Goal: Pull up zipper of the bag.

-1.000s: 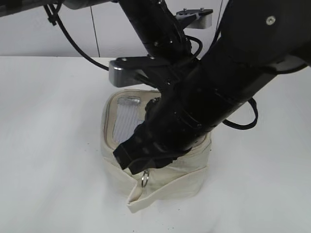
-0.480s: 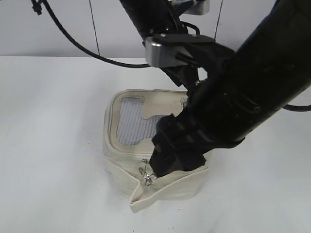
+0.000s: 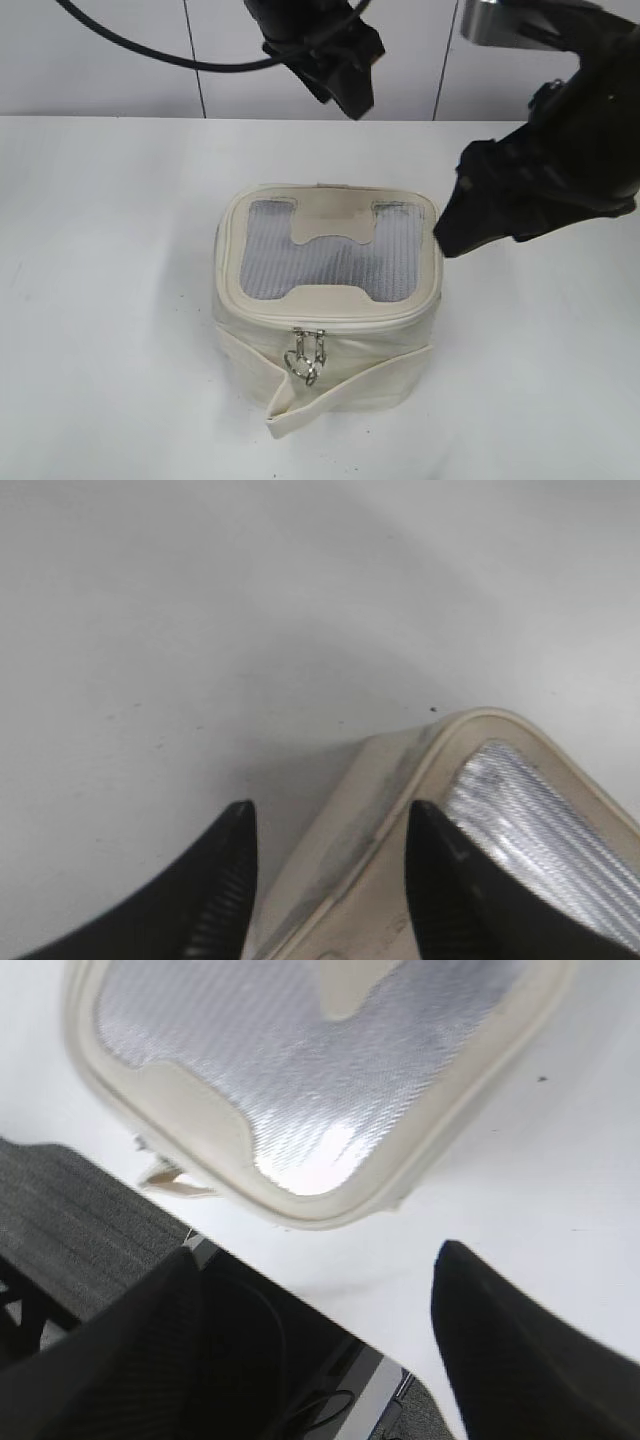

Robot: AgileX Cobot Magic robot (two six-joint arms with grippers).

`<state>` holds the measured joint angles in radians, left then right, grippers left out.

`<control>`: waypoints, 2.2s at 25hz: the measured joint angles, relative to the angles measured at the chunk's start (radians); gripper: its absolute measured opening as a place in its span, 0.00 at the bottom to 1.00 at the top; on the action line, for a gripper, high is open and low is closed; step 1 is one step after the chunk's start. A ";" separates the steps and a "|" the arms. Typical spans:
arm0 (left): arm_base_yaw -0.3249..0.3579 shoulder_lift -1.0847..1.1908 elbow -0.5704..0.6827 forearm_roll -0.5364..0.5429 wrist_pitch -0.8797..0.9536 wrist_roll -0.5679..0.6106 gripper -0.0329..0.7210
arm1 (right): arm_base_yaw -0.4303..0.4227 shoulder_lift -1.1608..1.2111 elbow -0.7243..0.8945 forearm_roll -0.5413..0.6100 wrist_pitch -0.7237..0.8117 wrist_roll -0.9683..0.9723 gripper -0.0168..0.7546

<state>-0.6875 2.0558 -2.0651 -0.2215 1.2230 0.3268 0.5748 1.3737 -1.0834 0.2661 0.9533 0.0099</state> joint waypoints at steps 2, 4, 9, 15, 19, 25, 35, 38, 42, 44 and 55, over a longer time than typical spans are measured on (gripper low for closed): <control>0.016 -0.032 0.000 0.054 0.000 -0.037 0.54 | -0.063 -0.001 0.000 -0.025 0.003 0.000 0.74; 0.043 -0.067 0.000 0.114 0.001 -0.092 0.54 | -0.130 -0.001 0.000 -0.061 0.005 0.000 0.74; 0.153 -0.158 0.000 0.234 0.001 -0.242 0.54 | -0.277 -0.002 0.000 -0.136 0.016 0.000 0.74; 0.324 -0.309 0.018 0.279 0.000 -0.320 0.54 | -0.439 -0.011 0.000 -0.157 0.050 0.001 0.74; 0.417 -0.452 0.155 0.283 -0.002 -0.327 0.54 | -0.467 -0.067 0.000 -0.190 0.063 0.009 0.74; 0.511 -0.696 0.522 0.287 -0.001 -0.334 0.54 | -0.467 -0.195 0.000 -0.214 0.096 0.022 0.74; 0.526 -1.191 1.086 0.275 -0.135 -0.366 0.54 | -0.467 -0.479 0.141 -0.214 0.107 0.023 0.74; 0.526 -1.386 1.210 0.245 -0.135 -0.367 0.54 | -0.467 -0.595 0.221 -0.217 0.086 0.023 0.74; 0.526 -1.621 1.336 0.228 -0.152 -0.367 0.54 | -0.467 -0.732 0.335 -0.219 0.041 0.023 0.74; 0.526 -1.733 1.382 0.228 -0.177 -0.367 0.54 | -0.467 -0.815 0.386 -0.219 0.023 0.023 0.74; 0.526 -1.963 1.494 0.229 -0.236 -0.369 0.54 | -0.467 -1.209 0.554 -0.215 0.012 -0.022 0.74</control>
<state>-0.1615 0.0929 -0.5708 0.0080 0.9870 -0.0421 0.1080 0.1643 -0.5292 0.0510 0.9658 -0.0121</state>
